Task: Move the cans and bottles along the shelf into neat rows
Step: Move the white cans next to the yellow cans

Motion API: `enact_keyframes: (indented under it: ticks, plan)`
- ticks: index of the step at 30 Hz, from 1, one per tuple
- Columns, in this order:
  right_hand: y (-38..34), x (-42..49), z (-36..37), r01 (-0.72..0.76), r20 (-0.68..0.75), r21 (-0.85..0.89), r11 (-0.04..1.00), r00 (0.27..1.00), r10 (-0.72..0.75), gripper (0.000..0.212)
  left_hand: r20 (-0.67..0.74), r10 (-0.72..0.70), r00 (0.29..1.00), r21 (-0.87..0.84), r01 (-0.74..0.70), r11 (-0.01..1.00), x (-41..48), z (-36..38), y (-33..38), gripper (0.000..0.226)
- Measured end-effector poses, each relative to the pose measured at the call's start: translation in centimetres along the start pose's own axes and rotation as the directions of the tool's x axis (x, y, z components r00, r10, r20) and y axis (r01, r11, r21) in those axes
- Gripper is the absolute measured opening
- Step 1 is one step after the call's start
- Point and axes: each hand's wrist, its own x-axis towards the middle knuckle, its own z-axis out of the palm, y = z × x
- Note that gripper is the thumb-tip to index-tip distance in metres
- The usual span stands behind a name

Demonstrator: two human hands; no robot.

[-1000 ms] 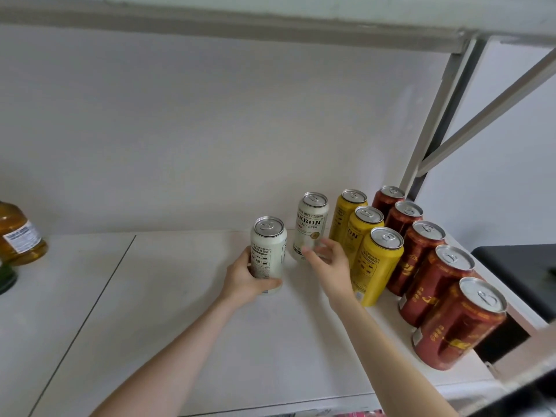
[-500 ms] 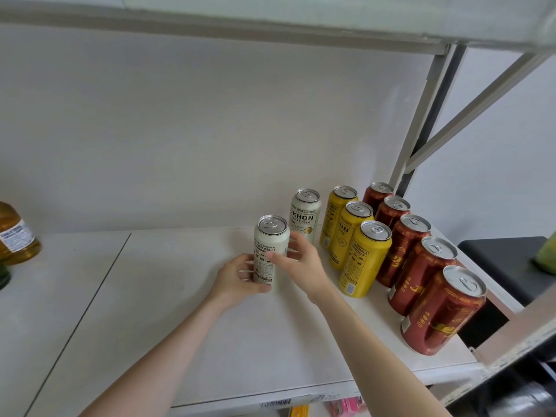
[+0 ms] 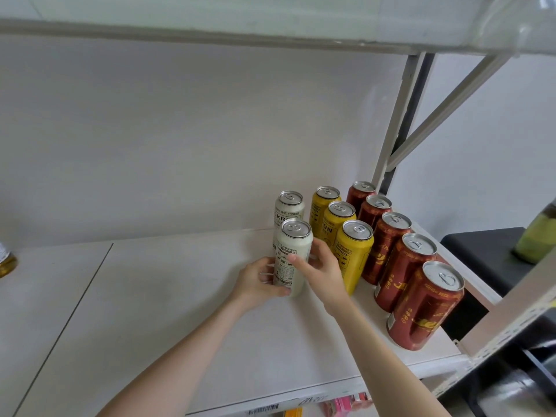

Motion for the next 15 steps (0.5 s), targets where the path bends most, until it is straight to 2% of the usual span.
enact_keyframes:
  ticks: [9, 15]
  plan:
    - [0.2, 0.9, 0.5, 0.032, -0.040, 0.022, 0.999, 0.999, -0.031, 0.052, -0.028, -0.017, 0.999, 0.024, 0.018, 1.000, 1.2, 0.3, 0.4, 0.070]
    - [0.4, 1.5, 0.7, 0.048, -0.072, 0.016, 0.999, 0.996, -0.047, 0.053, -0.044, -0.018, 0.999, -0.002, 0.018, 1.000, 2.1, 0.7, 0.6, 0.076]
